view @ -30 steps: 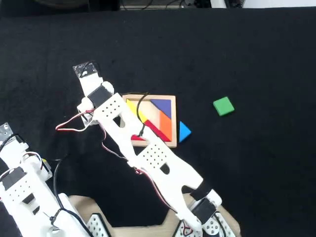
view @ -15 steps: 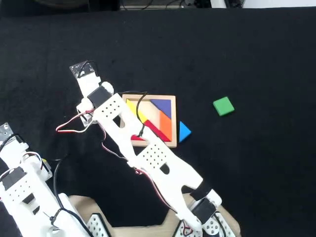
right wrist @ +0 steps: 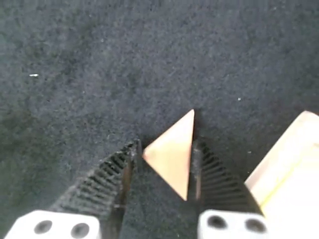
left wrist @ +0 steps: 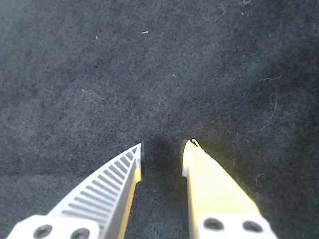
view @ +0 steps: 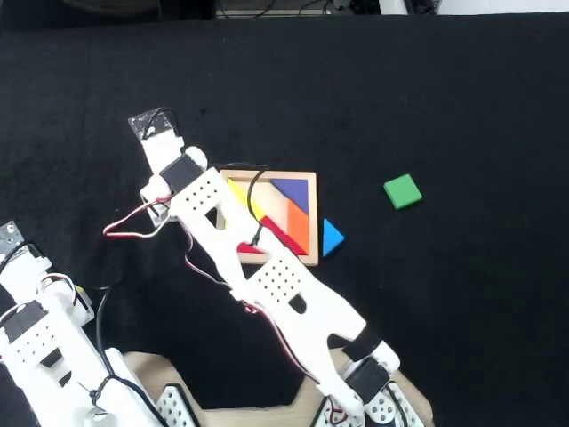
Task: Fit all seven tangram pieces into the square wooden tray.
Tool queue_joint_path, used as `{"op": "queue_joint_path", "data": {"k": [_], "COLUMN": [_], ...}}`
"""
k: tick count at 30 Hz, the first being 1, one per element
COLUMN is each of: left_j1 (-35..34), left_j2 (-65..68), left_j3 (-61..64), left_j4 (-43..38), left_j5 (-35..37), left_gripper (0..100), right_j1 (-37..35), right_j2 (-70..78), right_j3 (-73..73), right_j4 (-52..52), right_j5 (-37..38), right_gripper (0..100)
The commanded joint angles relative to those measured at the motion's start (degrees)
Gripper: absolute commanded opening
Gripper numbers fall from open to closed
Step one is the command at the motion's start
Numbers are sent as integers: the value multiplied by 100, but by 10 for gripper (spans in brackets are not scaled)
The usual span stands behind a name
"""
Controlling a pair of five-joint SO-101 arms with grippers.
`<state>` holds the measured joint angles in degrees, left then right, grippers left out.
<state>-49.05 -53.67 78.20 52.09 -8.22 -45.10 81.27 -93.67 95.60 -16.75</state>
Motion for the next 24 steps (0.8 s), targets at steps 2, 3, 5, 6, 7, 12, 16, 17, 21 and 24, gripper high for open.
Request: {"op": "queue_joint_path", "data": {"k": [2,3,5,6,7,12,16,17,21,24], "left_j1": [-40,-40,-40,-40,-40,-40,-40,-40,-40,-40], "left_j2": [-88,-88,-88,-88,-88,-88,-88,-88,-88,-88], "left_j3": [-40,-40,-40,-40,-40,-40,-40,-40,-40,-40], "left_j4": [-62,-62,-62,-62,-62,-62,-62,-62,-62,-62], "left_j5": [53,53,53,53,53,53,53,53,53,53], "left_gripper": [148,148,148,148,148,148,148,148,148,148], "right_j1": [-18,-18,-18,-18,-18,18,26,26,158,431], "right_j2": [-22,-22,-22,-22,-22,-48,-514,-655,-1191,-1596], "right_j3": [-180,-180,-189,-189,-189,-215,-215,-215,-145,-136], "right_j4": [-123,-123,-114,-105,-97,-9,334,422,563,571], "right_j5": [70,70,70,70,70,70,79,79,53,44], "right_gripper": [88,87,85,85,85,84,84,84,83,11]}}
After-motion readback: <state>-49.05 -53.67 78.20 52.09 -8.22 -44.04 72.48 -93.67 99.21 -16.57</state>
